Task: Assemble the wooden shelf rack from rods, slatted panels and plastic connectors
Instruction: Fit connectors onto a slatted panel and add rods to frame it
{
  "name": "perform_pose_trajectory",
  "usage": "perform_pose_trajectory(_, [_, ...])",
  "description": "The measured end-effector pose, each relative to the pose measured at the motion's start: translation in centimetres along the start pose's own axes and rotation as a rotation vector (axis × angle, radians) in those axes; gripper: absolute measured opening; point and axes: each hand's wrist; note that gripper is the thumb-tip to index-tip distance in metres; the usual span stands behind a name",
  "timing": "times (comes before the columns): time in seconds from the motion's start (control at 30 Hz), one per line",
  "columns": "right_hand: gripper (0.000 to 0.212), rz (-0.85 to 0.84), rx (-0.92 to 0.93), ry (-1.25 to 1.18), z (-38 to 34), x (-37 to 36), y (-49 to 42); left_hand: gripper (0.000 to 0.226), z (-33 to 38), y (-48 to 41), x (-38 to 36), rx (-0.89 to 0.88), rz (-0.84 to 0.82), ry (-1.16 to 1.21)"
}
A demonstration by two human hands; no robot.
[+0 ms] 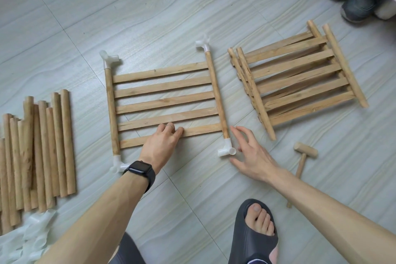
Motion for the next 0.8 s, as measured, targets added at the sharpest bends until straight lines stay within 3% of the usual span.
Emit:
perform_pose_trajectory(0.3, [0.123,-0.279,0.122,0.473,-1.1,1.7,-4.3,0.040,-0.6,0.5,-0.4,-0.045,-0.010,-0.015])
perform_pose_trajectory(0.47, [0.108,-0.288,0.167,0.398,-1.4,1.9,-4.3,0.039,-0.9,0.5,-0.5,-0.068,0.005,-0.003])
perform_pose_trajectory(0.67, [0.072,-0.289,0.199,0.437,-2.3,2.6,-5.1,0.044,-1.2,0.7,-1.1,-0.089,0.022,-0.023])
perform_pose_trajectory(0.8, [0.109,-0.375,0.182,0.582,-2.4,2.1,-4.5,0.047,-1.8,0.8,-1.6,-0.104,0.033,-0.037])
Point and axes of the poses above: each hand's wrist, its own y-axis away from the middle knuckle, its own x-axis out of the back of the hand, z = x × y, and after that the axes turned 13 degrees about -y, right-handed
